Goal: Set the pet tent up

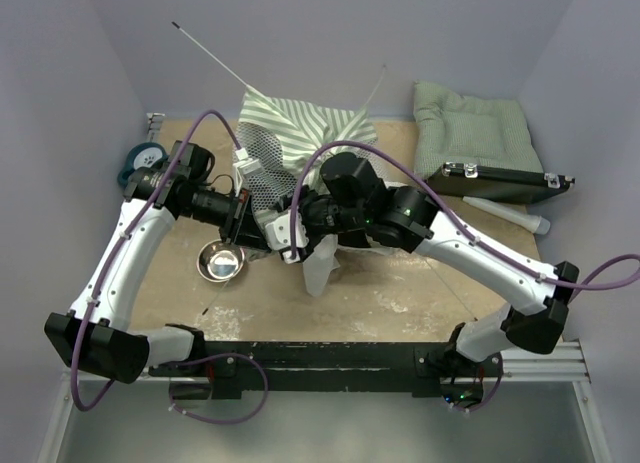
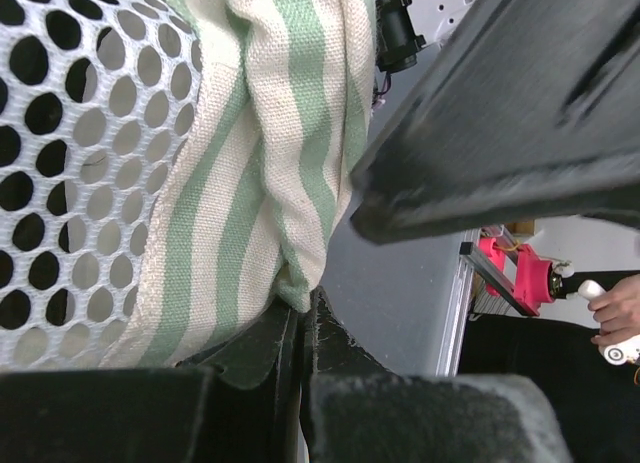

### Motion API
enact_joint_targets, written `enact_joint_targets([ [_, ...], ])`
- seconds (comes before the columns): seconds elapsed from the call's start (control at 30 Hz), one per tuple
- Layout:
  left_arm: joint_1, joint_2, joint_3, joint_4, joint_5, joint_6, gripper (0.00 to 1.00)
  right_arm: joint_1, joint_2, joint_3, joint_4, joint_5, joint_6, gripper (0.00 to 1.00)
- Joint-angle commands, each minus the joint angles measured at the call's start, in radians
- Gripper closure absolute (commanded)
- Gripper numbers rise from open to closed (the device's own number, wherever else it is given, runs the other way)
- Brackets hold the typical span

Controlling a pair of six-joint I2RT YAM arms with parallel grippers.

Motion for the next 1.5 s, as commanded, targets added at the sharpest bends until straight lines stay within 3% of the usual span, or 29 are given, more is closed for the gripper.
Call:
enact_joint_targets([
  [0.0, -0.001, -0.028, 0.025, 0.092, 0.072, 0.051, 1.0, 0.031, 0.027, -0.013, 0.033, 0.038, -0.043, 0.4],
  [0.2, -0.001, -0.041, 0.03, 0.027, 0.08, 0.113, 1.0, 0.066, 0.073, -0.007, 0.059, 0.146, -0.052, 0.55],
  [0.3, -0.001, -0.055, 0.026, -0.02, 0.097, 0.155, 0.99, 0.065, 0.069, -0.021, 0.058, 0.179, -0.071, 0.73],
  [0.37, 0.0, -0.074, 0.016, -0.02, 0.082, 0.151, 0.8, 0.065, 0.063, -0.032, 0.062, 0.182, -0.074, 1.0],
  [0.47, 0.0, -0.106, -0.002, 0.002, 0.037, 0.103, 0.43, 0.06, 0.043, -0.049, 0.087, 0.212, -0.06, 1.0],
  [0.53, 0.0, -0.124, -0.008, 0.005, 0.005, 0.069, 0.35, 0.046, 0.028, -0.061, 0.09, 0.225, -0.065, 1.0],
  [0.6, 0.0, -0.143, -0.022, 0.022, -0.012, 0.049, 0.34, 0.016, 0.008, -0.069, 0.096, 0.211, -0.063, 1.0],
  [0.83, 0.001, -0.16, 0.042, 0.074, -0.109, -0.008, 0.41, -0.107, -0.014, -0.095, 0.079, 0.205, -0.114, 1.0],
  [1.03, 0.0, -0.158, 0.154, 0.089, -0.191, -0.014, 0.59, -0.155, -0.025, -0.119, 0.095, 0.213, -0.129, 1.0],
  [1.13, 0.0, -0.156, 0.199, 0.051, -0.265, 0.057, 0.76, -0.182, -0.034, -0.133, 0.104, 0.205, -0.132, 1.0],
  [1.2, 0.0, -0.138, 0.228, 0.007, -0.32, 0.116, 0.95, -0.187, -0.04, -0.133, 0.108, 0.199, -0.131, 1.0],
  [1.27, 0.0, -0.121, 0.242, -0.015, -0.305, 0.155, 1.0, -0.185, -0.039, -0.116, 0.112, 0.171, -0.111, 0.99],
  [1.33, 0.0, -0.11, 0.243, -0.008, -0.27, 0.161, 1.0, -0.184, -0.026, -0.078, 0.11, 0.131, -0.076, 0.71],
  [1.37, 0.0, -0.109, 0.245, 0.002, -0.264, 0.157, 1.0, -0.179, -0.016, -0.049, 0.101, 0.111, -0.05, 0.53],
  [1.4, 0.0, -0.106, 0.246, 0.009, -0.256, 0.154, 1.0, -0.173, -0.002, -0.012, 0.092, 0.093, -0.023, 0.42],
  [1.47, 0.0, -0.106, 0.245, 0.034, -0.25, 0.141, 1.0, -0.146, 0.03, 0.054, 0.063, 0.062, 0.012, 0.39],
])
